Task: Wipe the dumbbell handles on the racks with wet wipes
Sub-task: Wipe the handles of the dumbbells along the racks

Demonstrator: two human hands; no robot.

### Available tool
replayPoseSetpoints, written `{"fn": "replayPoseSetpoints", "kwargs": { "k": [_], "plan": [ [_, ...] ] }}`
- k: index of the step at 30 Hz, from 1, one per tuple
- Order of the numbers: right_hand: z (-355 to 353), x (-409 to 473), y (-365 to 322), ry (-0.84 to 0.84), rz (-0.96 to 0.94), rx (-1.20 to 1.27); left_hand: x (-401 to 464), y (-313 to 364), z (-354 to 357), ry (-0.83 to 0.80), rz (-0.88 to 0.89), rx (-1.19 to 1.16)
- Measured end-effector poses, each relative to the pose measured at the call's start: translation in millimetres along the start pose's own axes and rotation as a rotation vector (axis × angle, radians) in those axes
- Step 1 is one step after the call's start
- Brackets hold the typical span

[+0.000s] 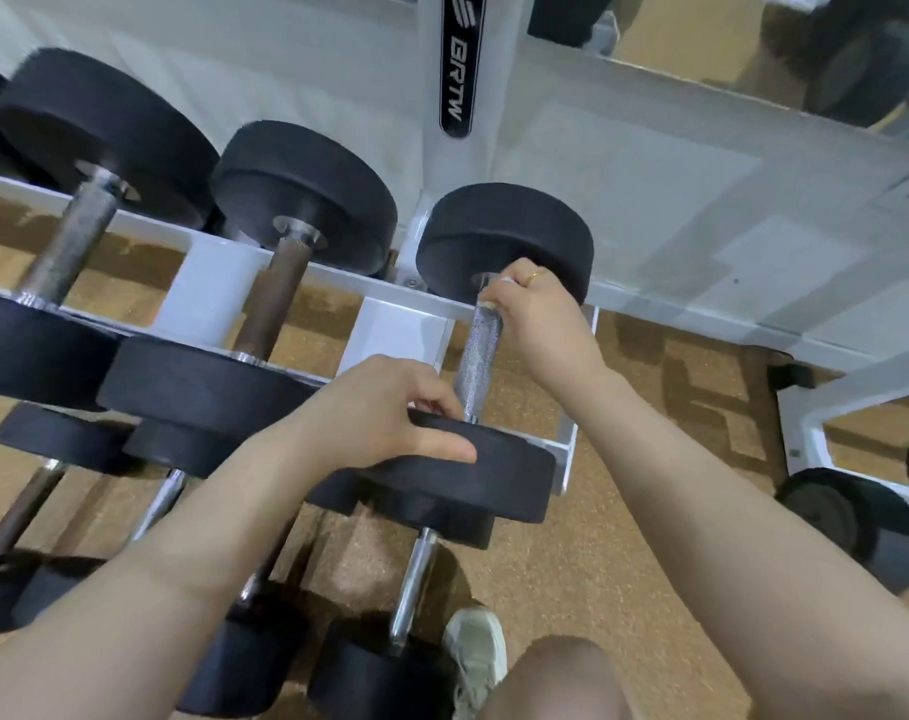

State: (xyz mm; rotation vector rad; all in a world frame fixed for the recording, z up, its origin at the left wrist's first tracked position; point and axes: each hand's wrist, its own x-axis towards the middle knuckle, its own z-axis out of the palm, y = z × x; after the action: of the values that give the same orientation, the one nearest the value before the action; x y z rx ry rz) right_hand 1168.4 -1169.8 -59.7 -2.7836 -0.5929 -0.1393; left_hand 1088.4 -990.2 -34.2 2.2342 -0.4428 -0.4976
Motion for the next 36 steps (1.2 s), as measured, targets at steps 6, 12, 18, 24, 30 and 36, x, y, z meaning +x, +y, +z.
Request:
{"fn": "replayPoseSetpoints", "kwargs": {
  "k": [6, 12, 18, 24, 30, 36],
  "plan": [
    [11, -30, -13, -0.056, -0.126, 0.155, 1, -8, 6, 0.099, 0.068, 0.126],
    [-9, -50, 3, -0.425, -0.114, 0.502, -9, -4, 0, 0.051, 0.093, 0.245],
    [3, -15, 10, 0.189, 0.035, 0.341, -26, -20, 5, 0.077, 0.09, -0.07],
    [25, -30, 18, 0.176, -0.12, 0.357, -39, -40, 12, 0.18, 0.091, -0.117],
    [11, -59, 17, -0.399, -0.194, 0.646, -33, -40, 9, 0.142, 0.138, -0.112],
    [17, -20, 27, 0.264, 0.15, 0.608, -32, -42, 7, 0.121, 0.102, -0.11]
  ]
}}
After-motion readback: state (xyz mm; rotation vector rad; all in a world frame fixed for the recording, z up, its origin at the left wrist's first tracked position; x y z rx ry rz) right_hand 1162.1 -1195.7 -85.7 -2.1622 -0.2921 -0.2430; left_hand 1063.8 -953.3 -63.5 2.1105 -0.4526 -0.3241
